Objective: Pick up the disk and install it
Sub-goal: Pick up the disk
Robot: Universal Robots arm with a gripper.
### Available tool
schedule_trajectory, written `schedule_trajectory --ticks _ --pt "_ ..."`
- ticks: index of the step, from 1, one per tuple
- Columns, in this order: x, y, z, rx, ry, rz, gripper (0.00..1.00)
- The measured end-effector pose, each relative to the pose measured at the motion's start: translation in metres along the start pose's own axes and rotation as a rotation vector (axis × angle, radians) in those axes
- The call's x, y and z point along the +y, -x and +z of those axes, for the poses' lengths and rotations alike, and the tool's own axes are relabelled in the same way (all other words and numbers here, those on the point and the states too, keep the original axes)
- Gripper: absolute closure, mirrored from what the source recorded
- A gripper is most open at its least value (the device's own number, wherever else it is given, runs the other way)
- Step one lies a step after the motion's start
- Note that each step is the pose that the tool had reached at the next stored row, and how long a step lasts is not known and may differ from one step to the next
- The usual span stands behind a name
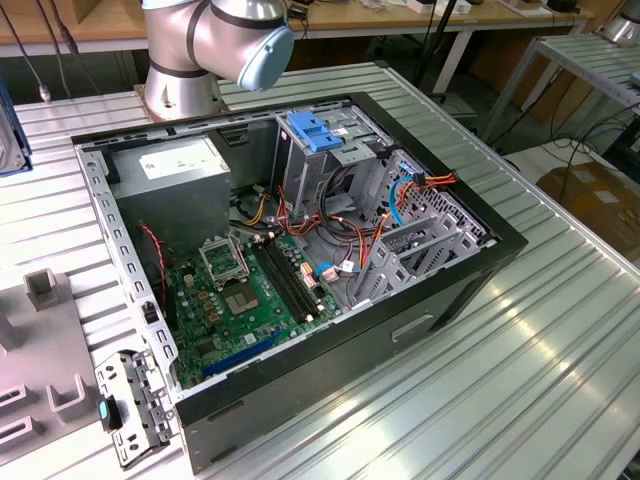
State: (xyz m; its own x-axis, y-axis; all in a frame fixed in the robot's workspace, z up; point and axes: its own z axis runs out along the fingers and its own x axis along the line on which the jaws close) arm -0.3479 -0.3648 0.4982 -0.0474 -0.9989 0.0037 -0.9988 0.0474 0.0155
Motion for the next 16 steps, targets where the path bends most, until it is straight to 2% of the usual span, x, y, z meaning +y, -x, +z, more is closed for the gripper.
schedule_trajectory --ticks 4,16 --pt "-0.0076 0.0004 -0.0001 0.0000 0.0000 0.001 0.63" --pt "-0.0237 0.0009 -0.0004 -0.0001 0.0000 0.003 0.63"
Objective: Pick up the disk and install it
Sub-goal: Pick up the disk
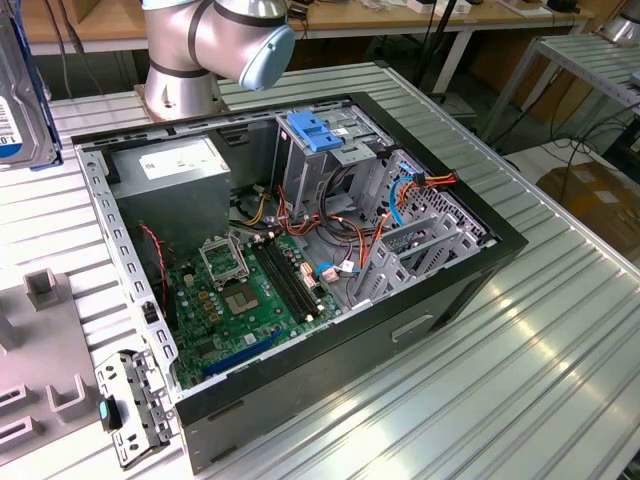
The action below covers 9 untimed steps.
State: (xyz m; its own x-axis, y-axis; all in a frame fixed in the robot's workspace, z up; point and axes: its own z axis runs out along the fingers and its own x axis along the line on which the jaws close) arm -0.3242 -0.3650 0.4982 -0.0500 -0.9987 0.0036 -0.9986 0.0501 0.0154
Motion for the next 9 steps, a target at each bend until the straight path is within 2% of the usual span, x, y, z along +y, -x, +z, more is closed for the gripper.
schedule_trajectory --ticks 9 --pt "-0.0073 -0.0049 -0.0001 0.0000 0.0002 0.003 0.63"
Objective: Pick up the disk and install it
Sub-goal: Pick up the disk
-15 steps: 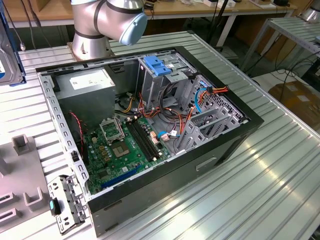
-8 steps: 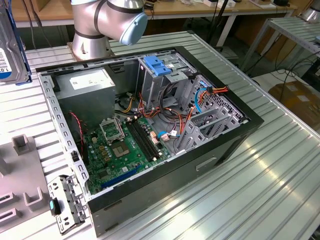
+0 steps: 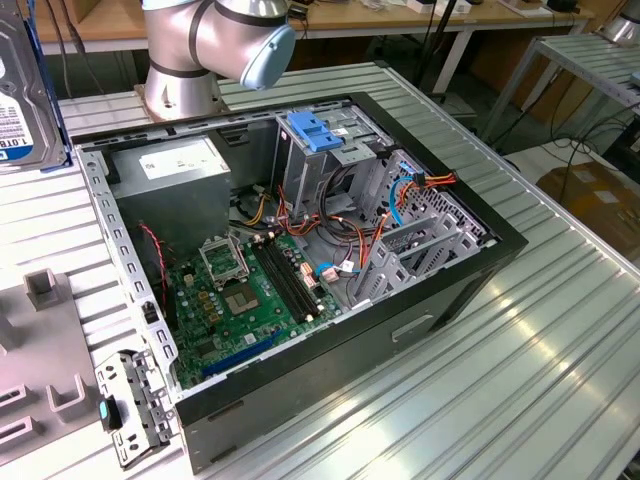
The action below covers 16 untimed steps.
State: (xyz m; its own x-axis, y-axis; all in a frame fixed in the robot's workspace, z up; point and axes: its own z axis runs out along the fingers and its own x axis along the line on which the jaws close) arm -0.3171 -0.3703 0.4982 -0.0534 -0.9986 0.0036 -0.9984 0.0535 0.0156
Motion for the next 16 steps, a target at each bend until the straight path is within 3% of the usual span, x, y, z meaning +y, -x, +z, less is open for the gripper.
schedule_trajectory --ticks 10,16 --pt "-0.0081 -0.0042 -0.0001 0.0000 0.0000 0.003 0.63" --pt "-0.0226 -0.0036 -0.0003 0.0000 0.0000 0.004 0.63"
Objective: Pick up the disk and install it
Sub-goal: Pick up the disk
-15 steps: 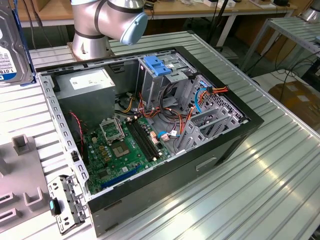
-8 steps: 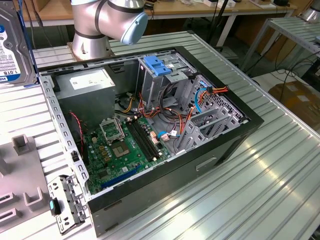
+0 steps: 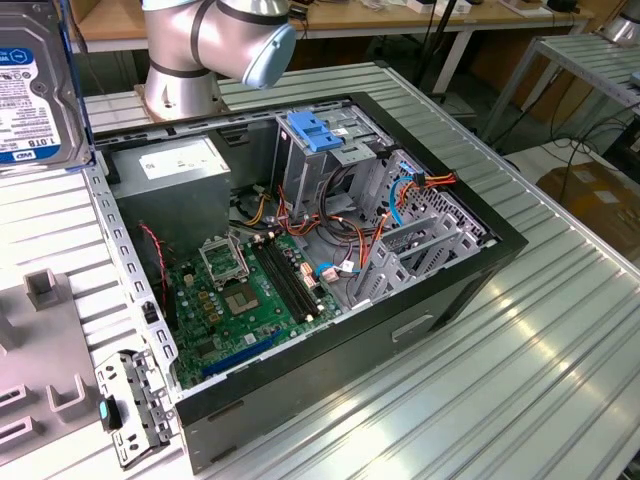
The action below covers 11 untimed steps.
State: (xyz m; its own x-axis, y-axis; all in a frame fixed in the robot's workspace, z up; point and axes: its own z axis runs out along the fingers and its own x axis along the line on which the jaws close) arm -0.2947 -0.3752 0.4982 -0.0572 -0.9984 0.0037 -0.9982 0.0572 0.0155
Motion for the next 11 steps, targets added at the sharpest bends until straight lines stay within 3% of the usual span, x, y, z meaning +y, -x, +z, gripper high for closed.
schedule_trajectory --ticks 4,9,11 --pt "-0.0099 0.0006 -0.0002 0.0000 0.0001 0.001 0.63" --pt "-0.0309 0.0018 -0.0005 0.0000 0.0004 0.003 0.63" --pt "-0.0359 0.0020 -0.0006 0.0000 0.0005 0.004 0.63"
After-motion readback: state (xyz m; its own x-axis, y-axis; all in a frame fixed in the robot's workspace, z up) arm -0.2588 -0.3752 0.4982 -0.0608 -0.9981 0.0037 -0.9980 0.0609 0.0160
